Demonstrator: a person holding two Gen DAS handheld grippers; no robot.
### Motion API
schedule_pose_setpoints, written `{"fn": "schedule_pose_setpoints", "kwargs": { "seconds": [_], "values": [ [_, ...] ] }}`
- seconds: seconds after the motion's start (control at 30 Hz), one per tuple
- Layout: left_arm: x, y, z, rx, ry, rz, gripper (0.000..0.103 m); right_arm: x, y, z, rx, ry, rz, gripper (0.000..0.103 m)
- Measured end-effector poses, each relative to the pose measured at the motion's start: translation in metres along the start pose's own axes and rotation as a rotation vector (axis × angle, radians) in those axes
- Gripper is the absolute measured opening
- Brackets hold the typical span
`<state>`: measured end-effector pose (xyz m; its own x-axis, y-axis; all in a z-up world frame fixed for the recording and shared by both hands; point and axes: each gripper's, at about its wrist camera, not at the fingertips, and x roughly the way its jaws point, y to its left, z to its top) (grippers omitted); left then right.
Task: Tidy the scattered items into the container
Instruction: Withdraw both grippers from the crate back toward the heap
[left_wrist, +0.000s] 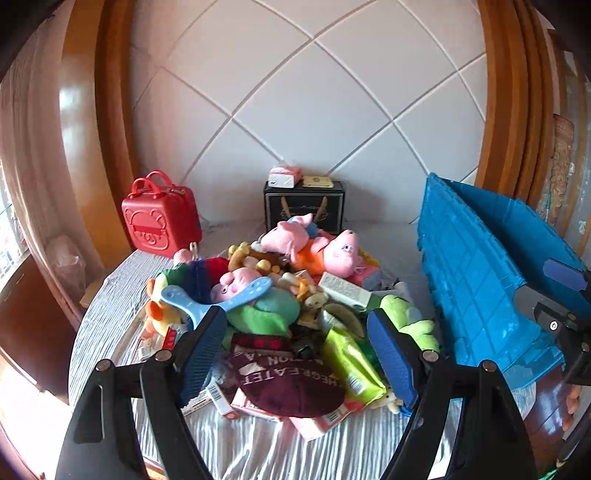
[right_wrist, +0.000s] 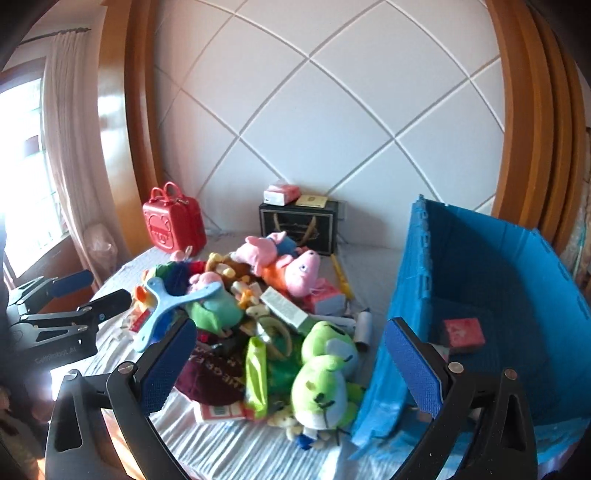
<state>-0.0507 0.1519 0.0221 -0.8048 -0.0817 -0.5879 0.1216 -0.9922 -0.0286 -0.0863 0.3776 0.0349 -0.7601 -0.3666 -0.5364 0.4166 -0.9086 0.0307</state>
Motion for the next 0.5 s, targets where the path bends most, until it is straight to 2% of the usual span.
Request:
{"fn": "schedule_pose_setpoints", "kwargs": {
  "seconds": [0.1, 0.2, 0.4, 0.5],
  "values": [
    [0.008, 0.024, -0.012, -0.031, 0.014, 0.021, 0.078, 0.019, 0.014, -0.003, -0.015, 0.023, 0.038, 0.103],
    [0.020, 0.043, -0.019, -0.065, 0.037, 0.078, 0.078, 0.041, 0.024, -0.006, -0.041, 0.041, 0.076, 0.103],
    [0.042, 0.075, -0.032, -0.094, 0.079, 0.181, 0.079, 0.078, 0.023, -0.009, -0.031, 0.068, 0.176, 0.103],
    [0.051, 0.093, -0.041, -0.139, 0.111, 0.207, 0.079, 0.098, 0.021, -0.012, -0.028, 0.088, 0.219, 0.103]
  ]
}}
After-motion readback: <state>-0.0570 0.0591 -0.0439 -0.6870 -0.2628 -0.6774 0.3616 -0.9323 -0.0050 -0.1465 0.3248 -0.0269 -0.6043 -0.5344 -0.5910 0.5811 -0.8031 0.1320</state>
